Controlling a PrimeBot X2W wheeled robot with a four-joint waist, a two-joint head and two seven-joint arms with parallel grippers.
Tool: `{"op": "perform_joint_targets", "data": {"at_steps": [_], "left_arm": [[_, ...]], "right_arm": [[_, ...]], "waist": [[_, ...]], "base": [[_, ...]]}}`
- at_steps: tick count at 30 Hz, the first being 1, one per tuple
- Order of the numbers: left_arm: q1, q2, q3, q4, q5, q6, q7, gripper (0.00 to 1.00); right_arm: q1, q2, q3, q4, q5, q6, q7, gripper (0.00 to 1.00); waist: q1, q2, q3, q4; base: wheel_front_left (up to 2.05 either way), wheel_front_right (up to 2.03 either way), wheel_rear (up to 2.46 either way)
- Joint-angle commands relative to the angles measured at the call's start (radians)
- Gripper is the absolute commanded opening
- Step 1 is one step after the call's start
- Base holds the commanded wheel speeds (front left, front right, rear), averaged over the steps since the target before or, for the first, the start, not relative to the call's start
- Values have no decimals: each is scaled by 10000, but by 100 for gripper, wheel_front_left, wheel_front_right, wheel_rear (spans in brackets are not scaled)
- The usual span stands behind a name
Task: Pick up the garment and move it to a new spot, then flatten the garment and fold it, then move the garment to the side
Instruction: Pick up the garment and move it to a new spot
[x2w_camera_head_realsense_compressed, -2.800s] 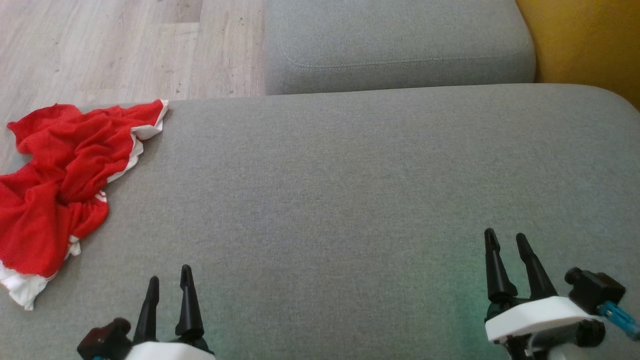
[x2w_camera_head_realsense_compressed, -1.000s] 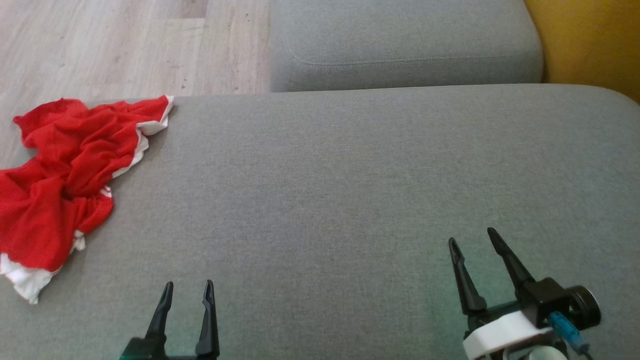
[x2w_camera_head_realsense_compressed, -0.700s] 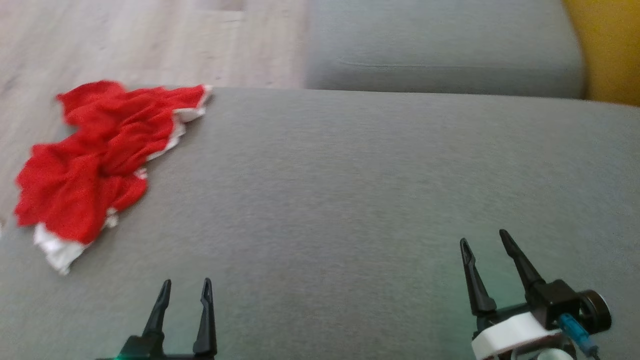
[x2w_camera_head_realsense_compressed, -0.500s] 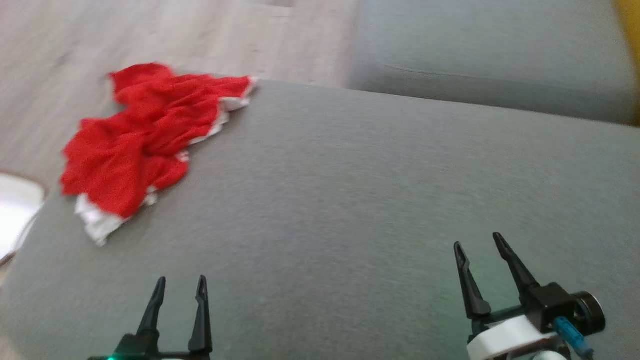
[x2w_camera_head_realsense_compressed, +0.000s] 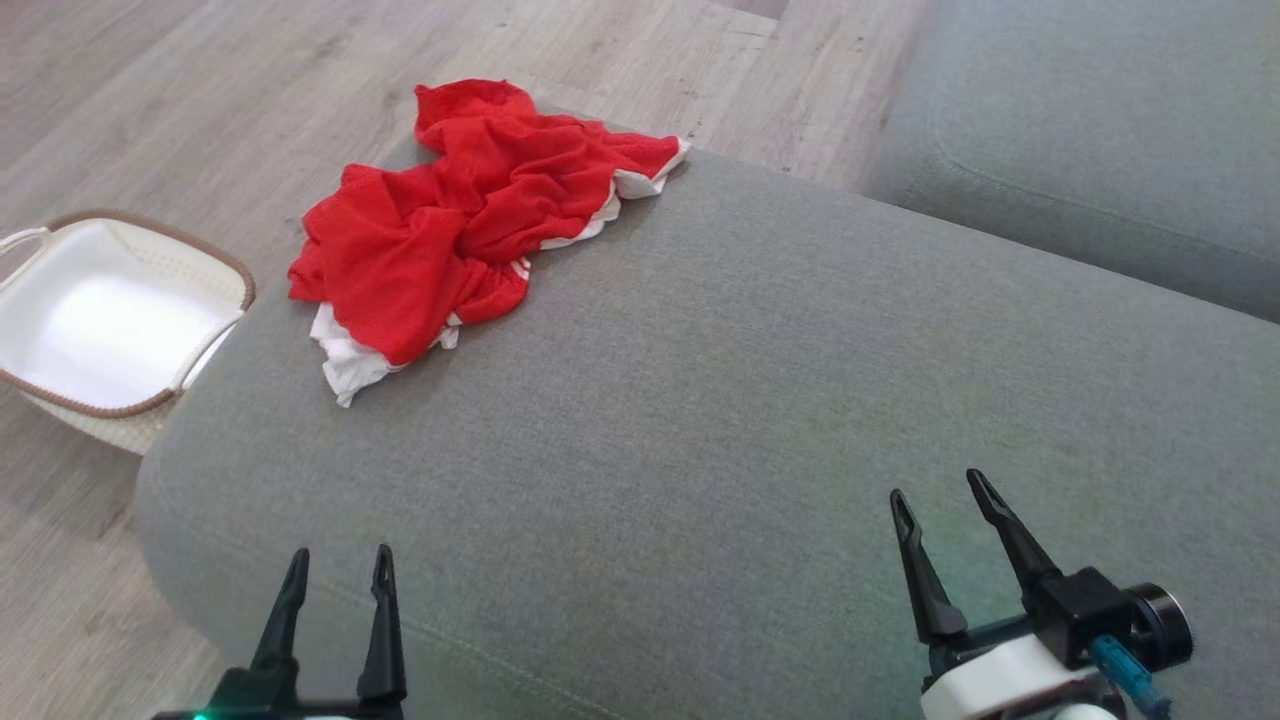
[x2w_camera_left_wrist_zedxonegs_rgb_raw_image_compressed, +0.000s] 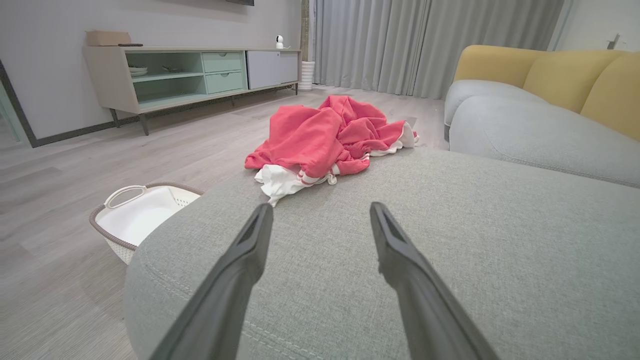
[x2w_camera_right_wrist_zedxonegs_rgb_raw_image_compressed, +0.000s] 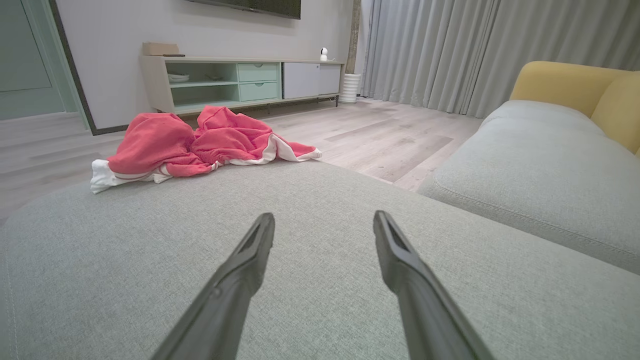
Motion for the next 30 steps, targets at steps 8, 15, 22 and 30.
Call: {"op": "perform_joint_targets", "data": {"at_steps": [8, 15, 22, 30], "left_arm": [[-747, 686, 727, -1451, 78, 173, 129, 100], [-2772, 2397, 1887, -3381, 194, 32, 1579, 100], [-5299, 3999, 2327, -2756, 182, -704, 2857, 100], [-7669, 4632, 1902, 402, -483, -1667, 3396, 100]], "right_arm": [[-544, -89, 145, -377, -113, -7, -114, 100], [-761, -89, -125, -883, -664, -7, 208, 100], [-1255, -89, -80, -1433, -1312, -7, 666, 100], [-1840, -89, 180, -2214, -2177, -7, 1307, 100]], "waist": [[0, 0, 91, -277], [0, 0, 694, -790], [0, 0, 1637, -1353], [0, 0, 3092, -2116]], "base": [[0, 0, 0], [0, 0, 0], [0, 0, 0], [0, 0, 0]]}}
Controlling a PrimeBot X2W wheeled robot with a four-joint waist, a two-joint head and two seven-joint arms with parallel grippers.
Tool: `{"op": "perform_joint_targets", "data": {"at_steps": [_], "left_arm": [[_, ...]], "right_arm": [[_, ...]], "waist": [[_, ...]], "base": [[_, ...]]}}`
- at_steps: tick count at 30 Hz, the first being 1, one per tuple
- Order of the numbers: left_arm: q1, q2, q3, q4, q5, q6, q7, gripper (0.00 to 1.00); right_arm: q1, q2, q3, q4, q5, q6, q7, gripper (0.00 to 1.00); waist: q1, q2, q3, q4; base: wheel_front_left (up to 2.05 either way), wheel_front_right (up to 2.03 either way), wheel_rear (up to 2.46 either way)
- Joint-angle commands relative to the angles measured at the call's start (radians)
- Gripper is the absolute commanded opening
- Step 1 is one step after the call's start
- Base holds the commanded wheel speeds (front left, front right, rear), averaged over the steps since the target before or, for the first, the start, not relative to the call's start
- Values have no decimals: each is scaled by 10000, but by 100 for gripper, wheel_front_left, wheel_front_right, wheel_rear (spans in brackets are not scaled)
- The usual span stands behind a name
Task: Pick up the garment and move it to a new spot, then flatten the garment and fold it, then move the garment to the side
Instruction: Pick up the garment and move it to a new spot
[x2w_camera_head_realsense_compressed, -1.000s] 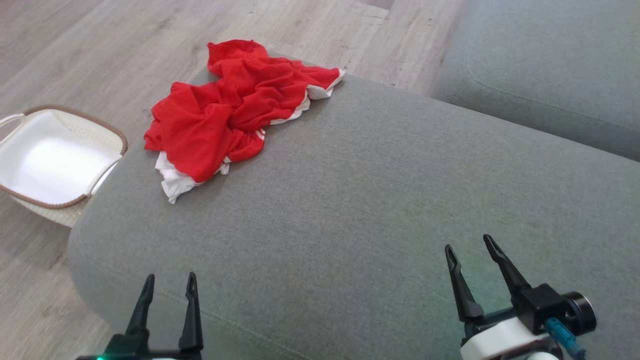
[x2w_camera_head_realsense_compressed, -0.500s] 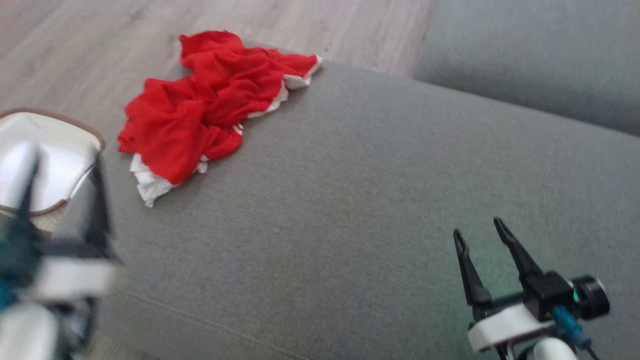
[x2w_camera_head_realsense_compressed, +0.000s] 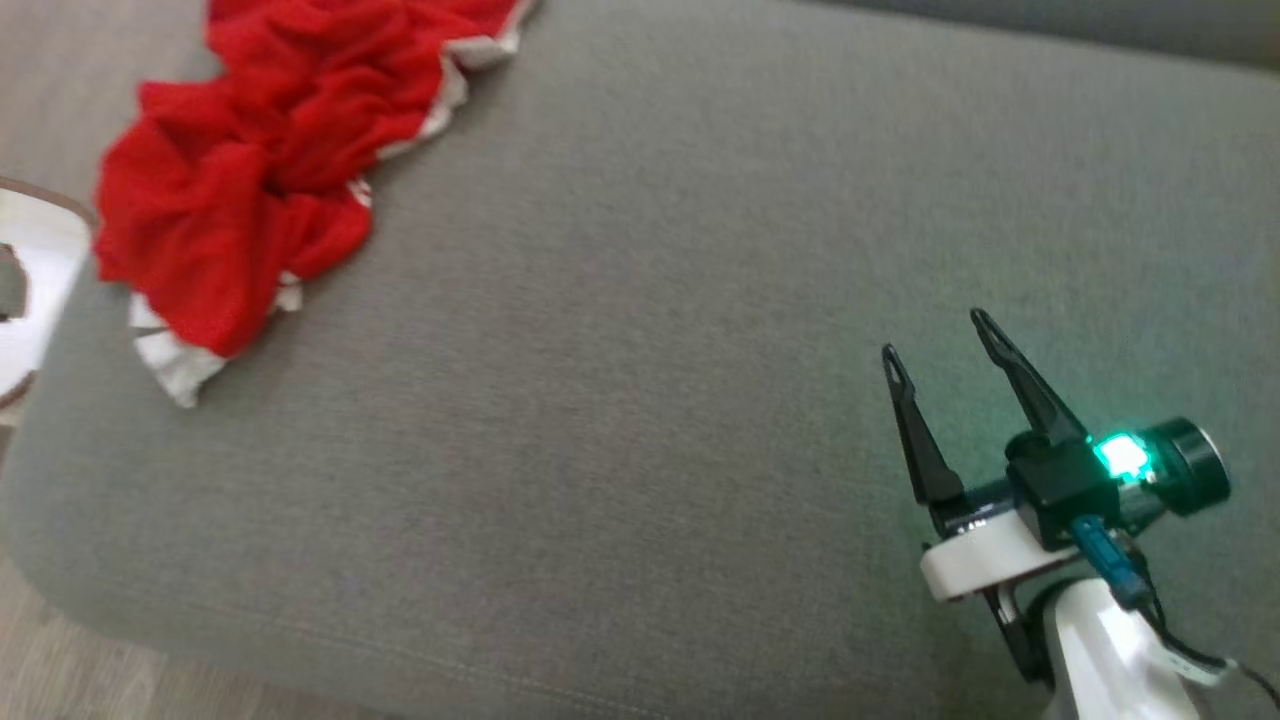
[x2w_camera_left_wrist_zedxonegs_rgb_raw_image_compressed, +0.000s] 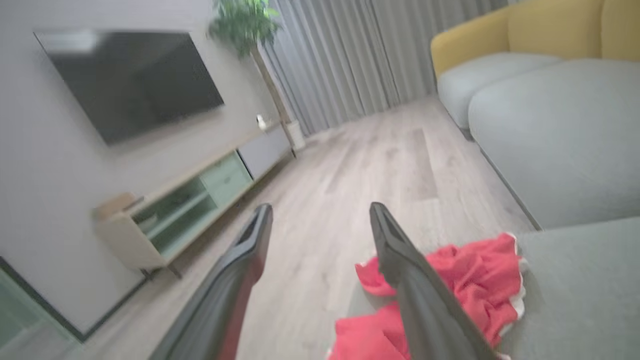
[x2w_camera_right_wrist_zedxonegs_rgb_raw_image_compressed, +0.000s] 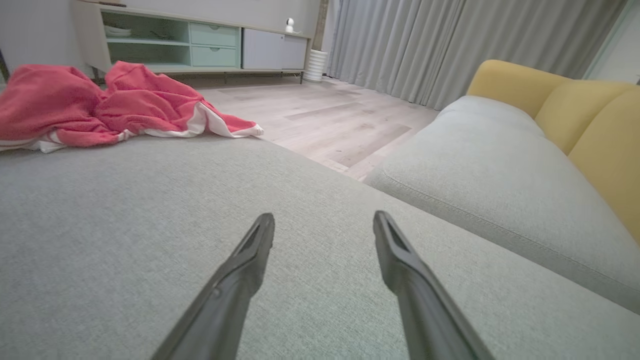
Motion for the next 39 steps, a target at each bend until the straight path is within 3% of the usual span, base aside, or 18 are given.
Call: {"op": "perform_joint_targets", "data": {"at_steps": [1, 4, 9, 19, 20, 22, 23, 32, 39], "left_arm": [[-468, 260, 262, 403, -298, -65, 159, 100], [-731, -196, 258, 1754, -897, -128, 233, 100], [-828, -377, -323, 3552, -1238, -299, 364, 100], [-1661, -667, -1171, 5892, -1688, -367, 745, 98], [-1731, -681, -1205, 6049, -1730, -368, 750, 55], [-1834, -686, -1305, 6333, -1768, -371, 722, 12], [-1861, -684, -1363, 6461, -1787, -372, 703, 0], [-2156, -165, -1890, 6883, -1748, -376, -232, 0], [-2288, 736, -2551, 6265, -1771, -376, -481, 0]], "right_arm": [[-360, -50, 300, -450, -129, -7, 100, 100], [-425, -52, 418, -684, -224, -7, 307, 100], [-427, -154, 536, -1169, -449, -7, 556, 100], [-177, -363, 445, -1738, -517, -7, 821, 100], [-189, -356, 454, -1740, -515, -7, 822, 100], [-217, -337, 467, -1712, -492, -7, 805, 100], [-226, -326, 471, -1684, -475, -7, 788, 100], [-228, -200, 336, -1176, -286, -7, 489, 100], [-147, -84, 259, -494, 38, -7, 58, 100]], "waist": [[-3, 0, 742, -523], [-3, 0, 1160, -687], [-3, 0, 1768, -904], [-3, 0, 2375, -955], [-3, 0, 2382, -957], [-3, 0, 2357, -957], [-3, 0, 2324, -954], [-3, 0, 1525, -779], [-3, 0, 297, -844]], "base": [[0, 0, 0], [0, 0, 0], [0, 0, 0], [0, 0, 0], [0, 0, 0], [0, 0, 0], [0, 0, 0], [0, 0, 0], [0, 0, 0]]}}
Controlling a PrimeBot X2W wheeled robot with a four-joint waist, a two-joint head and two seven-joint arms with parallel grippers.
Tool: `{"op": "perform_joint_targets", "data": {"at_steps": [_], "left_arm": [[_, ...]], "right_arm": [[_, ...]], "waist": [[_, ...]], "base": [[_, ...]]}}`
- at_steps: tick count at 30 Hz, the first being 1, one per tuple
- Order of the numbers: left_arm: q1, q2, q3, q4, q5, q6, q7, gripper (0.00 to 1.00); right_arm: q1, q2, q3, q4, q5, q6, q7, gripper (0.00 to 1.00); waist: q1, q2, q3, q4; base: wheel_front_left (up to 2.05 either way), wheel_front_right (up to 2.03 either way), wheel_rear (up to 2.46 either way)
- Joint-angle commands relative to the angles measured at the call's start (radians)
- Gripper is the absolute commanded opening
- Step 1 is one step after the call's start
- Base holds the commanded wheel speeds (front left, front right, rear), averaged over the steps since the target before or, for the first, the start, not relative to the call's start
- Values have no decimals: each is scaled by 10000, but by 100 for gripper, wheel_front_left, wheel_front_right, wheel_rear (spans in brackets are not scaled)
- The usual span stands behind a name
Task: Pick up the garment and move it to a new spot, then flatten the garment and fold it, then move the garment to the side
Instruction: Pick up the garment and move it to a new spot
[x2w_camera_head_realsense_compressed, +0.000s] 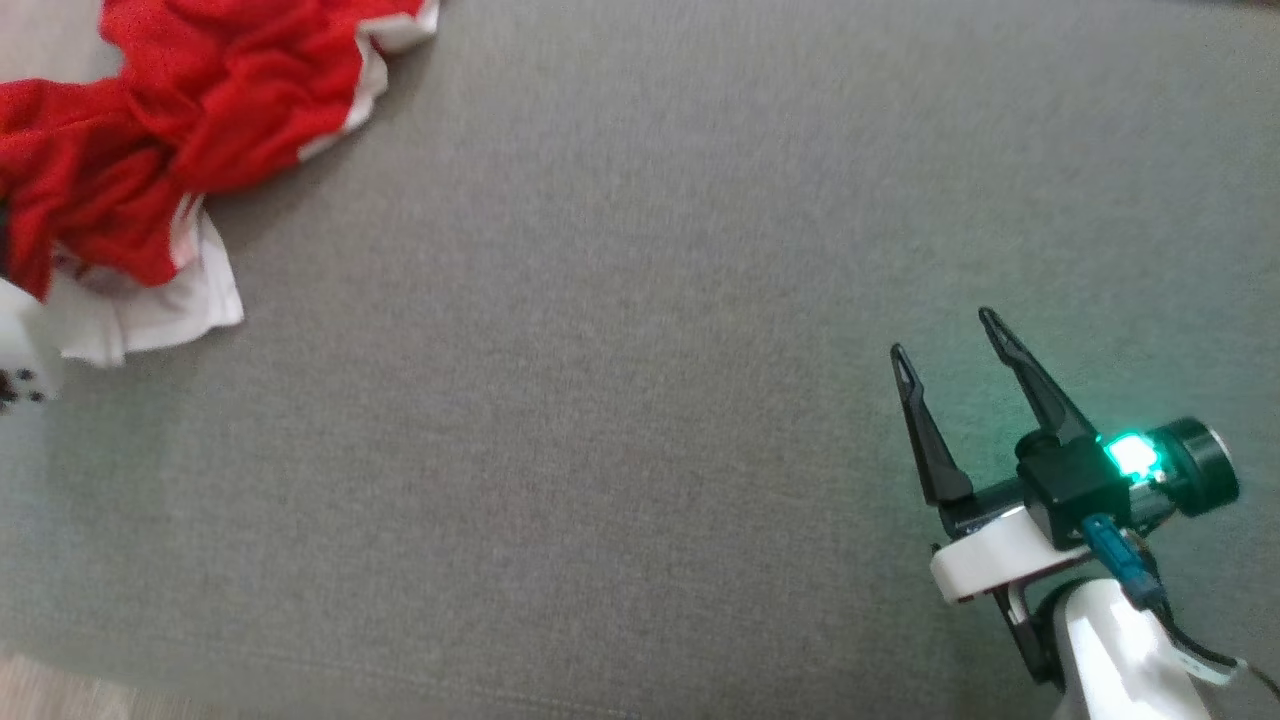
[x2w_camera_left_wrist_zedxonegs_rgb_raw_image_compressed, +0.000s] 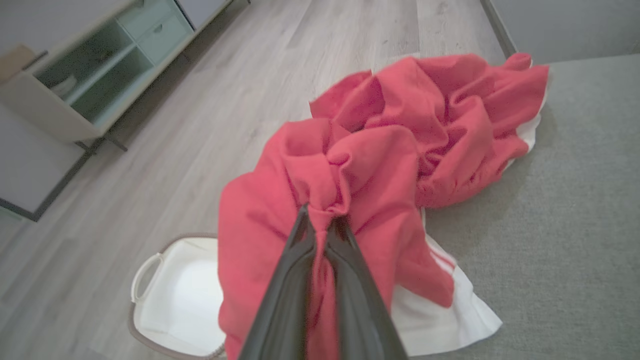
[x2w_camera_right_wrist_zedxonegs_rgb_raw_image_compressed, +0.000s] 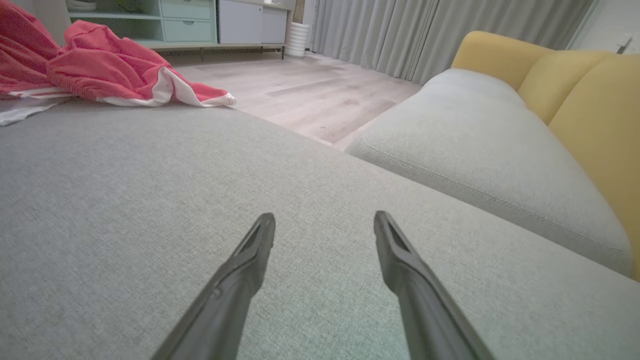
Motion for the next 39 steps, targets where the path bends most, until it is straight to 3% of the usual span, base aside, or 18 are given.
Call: {"op": "perform_joint_targets", "data": {"at_steps": [1, 8, 13, 17, 21, 26, 30, 34, 39], "left_arm": [[-543, 904, 239, -424, -2, 20, -90, 0], [-732, 2322, -1004, -2752, -317, 20, 578, 0], [-929, 2289, -1825, -5266, -999, 20, 1722, 0], [-984, 1453, -2035, -6654, -1482, 245, 2334, 0], [-856, 135, -2343, -7386, -1909, 750, 2510, 0], [-344, -1896, -2706, -7159, -2386, 1492, 1859, 0], [328, -3297, -2865, -6188, -2645, 1953, 831, 0], [865, -3962, -3061, -4532, -2466, 2113, -293, 0], [1014, -4012, -3017, -2548, -2146, 2223, -1498, 0]], "right_arm": [[-7, 109, 195, -200, 107, -7, -151, 100], [462, 128, 4, 571, 1123, -7, -694, 100], [922, 130, -174, 997, 1584, -7, -960, 100], [956, 130, -253, 1103, 1751, -7, -1082, 100], [828, 130, -252, 1232, 1880, -7, -1177, 100], [642, 131, -160, 1390, 1998, -7, -1275, 100], [368, 131, -2, 1469, 2060, -7, -1352, 100], [0, 131, 169, 1536, 2117, -7, -1430, 100], [-368, 131, 258, 1599, 2097, -7, -1506, 100]], "waist": [[1, 0, -688, -76], [1, 0, -2380, -611], [1, 0, -3286, -1457], [1, 0, -3398, -2116], [1, 0, -3286, -2754], [1, 0, -2929, -3314], [1, 0, -2411, -3648], [1, 0, -1841, -3949], [1, 0, -1214, -4137]], "base": [[0, 0, 0], [0, 0, 0], [0, 0, 0], [0, 0, 0], [0, 0, 0], [0, 0, 0], [0, 0, 0], [0, 0, 0], [0, 0, 0]]}}
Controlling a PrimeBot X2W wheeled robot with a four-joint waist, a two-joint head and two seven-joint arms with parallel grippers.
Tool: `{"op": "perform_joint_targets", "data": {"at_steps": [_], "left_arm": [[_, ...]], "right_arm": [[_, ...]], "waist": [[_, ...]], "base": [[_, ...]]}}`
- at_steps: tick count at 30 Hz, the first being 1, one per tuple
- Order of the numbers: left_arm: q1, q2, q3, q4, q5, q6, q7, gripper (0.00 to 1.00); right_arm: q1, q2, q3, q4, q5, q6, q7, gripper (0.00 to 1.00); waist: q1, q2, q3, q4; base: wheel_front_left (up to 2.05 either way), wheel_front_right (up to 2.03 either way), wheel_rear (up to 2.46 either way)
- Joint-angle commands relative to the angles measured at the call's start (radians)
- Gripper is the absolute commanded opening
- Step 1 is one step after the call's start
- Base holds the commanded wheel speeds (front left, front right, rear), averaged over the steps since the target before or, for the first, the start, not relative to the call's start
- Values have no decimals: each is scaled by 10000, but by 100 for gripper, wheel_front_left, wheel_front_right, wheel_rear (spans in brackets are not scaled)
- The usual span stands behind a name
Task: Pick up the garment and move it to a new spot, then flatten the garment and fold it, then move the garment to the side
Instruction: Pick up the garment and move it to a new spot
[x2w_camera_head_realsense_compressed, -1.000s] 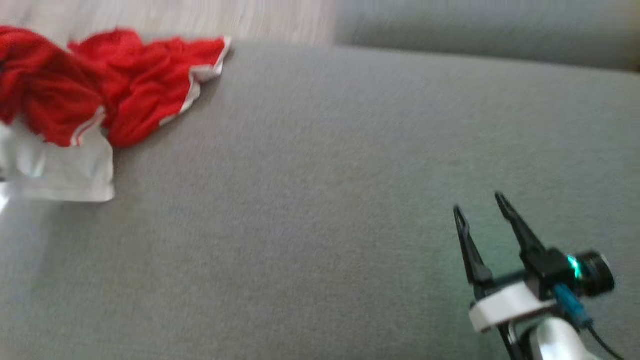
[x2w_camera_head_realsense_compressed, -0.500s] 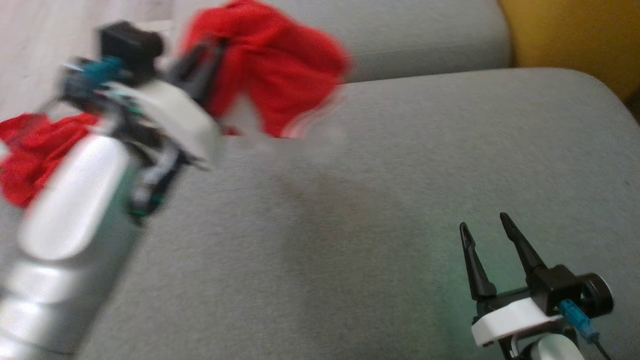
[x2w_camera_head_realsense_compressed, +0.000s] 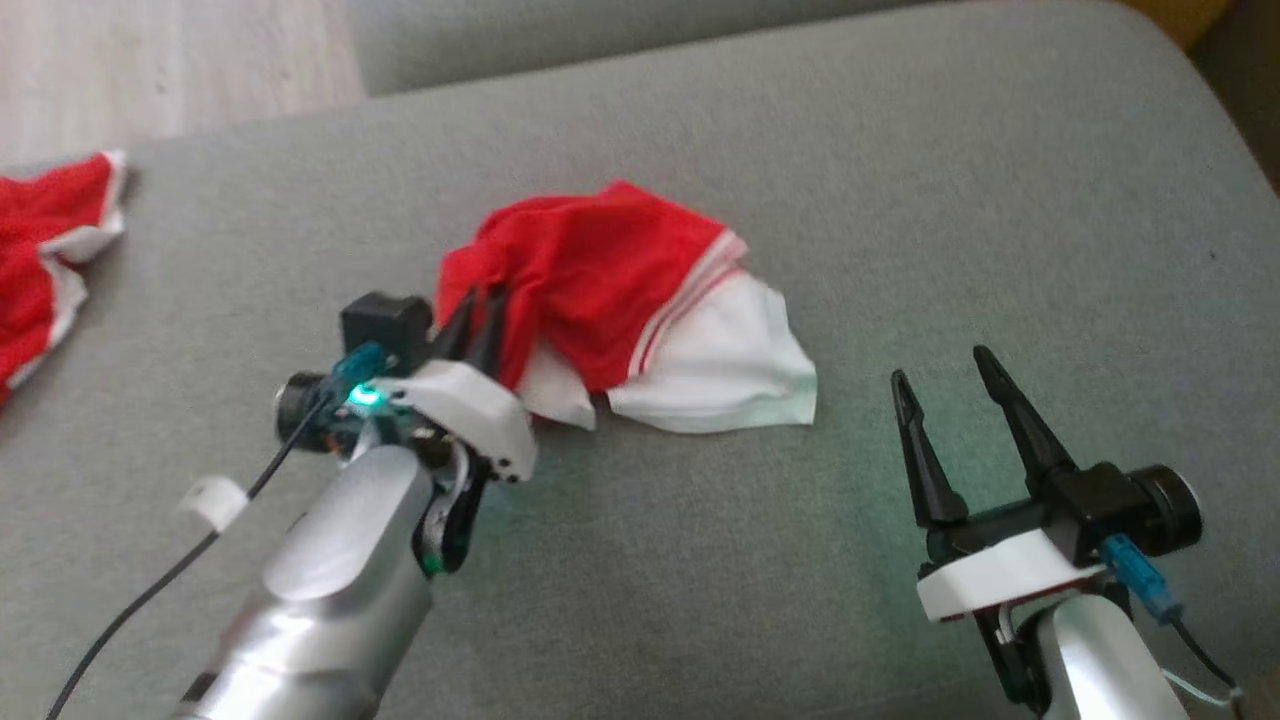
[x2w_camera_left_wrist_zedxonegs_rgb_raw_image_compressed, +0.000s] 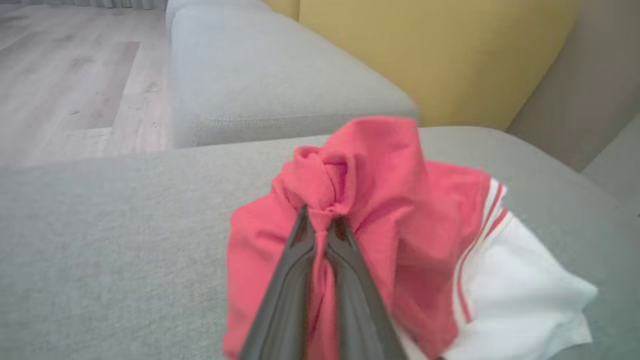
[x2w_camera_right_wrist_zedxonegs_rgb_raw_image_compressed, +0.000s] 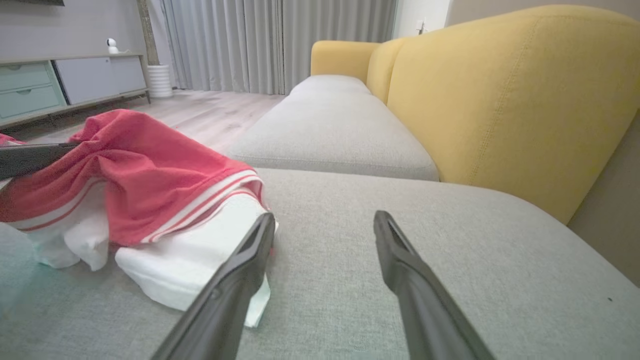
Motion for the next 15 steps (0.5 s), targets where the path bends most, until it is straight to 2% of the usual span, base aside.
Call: {"op": "perform_joint_targets", "data": {"at_steps": [1, 2, 4, 5, 15], "left_arm": [[-511, 195, 419, 299, 112, -13, -554, 2], [-511, 195, 419, 299, 112, -13, -554, 2], [-614, 166, 455, 731, 193, -78, -1057, 80], [-659, 129, 453, 918, 218, -133, -1264, 100], [-951, -156, 414, 1661, 394, -739, -2248, 100]], "right_arm": [[-370, -36, 210, -237, 53, -7, -166, 100], [-370, -36, 210, -237, 53, -7, -166, 100], [-405, -36, 174, -187, 23, -7, -185, 100], [-412, -36, 164, -158, 11, -7, -194, 100], [-489, -36, -76, 19, -150, -7, -241, 100]], "waist": [[-3, 0, 524, -199], [-3, 0, 524, -199], [-3, 0, 658, -131], [-3, 0, 692, -89], [-3, 0, 160, 555]], "base": [[0, 0, 0], [0, 0, 0], [0, 0, 0], [0, 0, 0], [0, 0, 0]]}}
